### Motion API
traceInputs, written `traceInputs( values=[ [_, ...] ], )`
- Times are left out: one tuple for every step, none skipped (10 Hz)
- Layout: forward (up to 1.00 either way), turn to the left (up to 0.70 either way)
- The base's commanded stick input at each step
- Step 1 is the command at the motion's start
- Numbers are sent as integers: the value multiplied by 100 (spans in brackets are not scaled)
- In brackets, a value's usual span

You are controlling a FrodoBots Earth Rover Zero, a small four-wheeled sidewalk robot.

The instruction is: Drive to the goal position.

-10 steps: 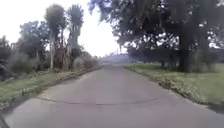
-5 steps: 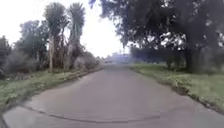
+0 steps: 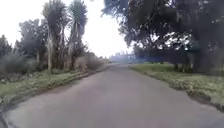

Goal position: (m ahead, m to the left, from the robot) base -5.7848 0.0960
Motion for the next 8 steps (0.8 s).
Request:
traceInputs(
  values=[
    [85,0],
    [85,0],
    [85,0],
    [85,0],
    [85,0],
    [85,0],
    [85,0],
    [85,0]
  ],
)
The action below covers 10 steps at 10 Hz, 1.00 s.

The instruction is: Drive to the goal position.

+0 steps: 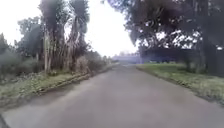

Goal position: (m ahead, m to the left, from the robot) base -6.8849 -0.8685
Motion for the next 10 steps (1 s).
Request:
traceInputs(
  values=[
    [85,0],
    [85,0],
    [85,0],
    [85,0],
    [85,-3],
    [85,-16],
    [85,-34],
    [85,-34],
    [85,-34],
    [85,-34]
  ],
)
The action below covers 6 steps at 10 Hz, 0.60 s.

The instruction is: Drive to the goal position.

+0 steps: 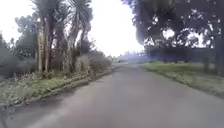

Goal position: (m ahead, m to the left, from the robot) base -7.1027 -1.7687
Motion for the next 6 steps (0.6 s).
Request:
traceInputs(
  values=[
    [85,-34],
    [85,-34],
    [85,-34],
    [85,-30],
    [85,-6],
    [85,0]
  ],
)
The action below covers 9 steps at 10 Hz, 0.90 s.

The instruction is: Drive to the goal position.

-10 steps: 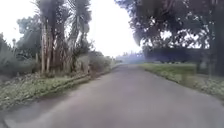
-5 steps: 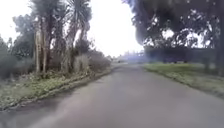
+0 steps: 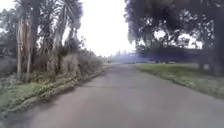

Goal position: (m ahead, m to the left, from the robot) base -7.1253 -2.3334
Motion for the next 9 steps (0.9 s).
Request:
traceInputs(
  values=[
    [85,0],
    [85,0],
    [85,0],
    [85,0],
    [85,0],
    [85,0],
    [85,0],
    [85,0],
    [85,-4]
  ],
)
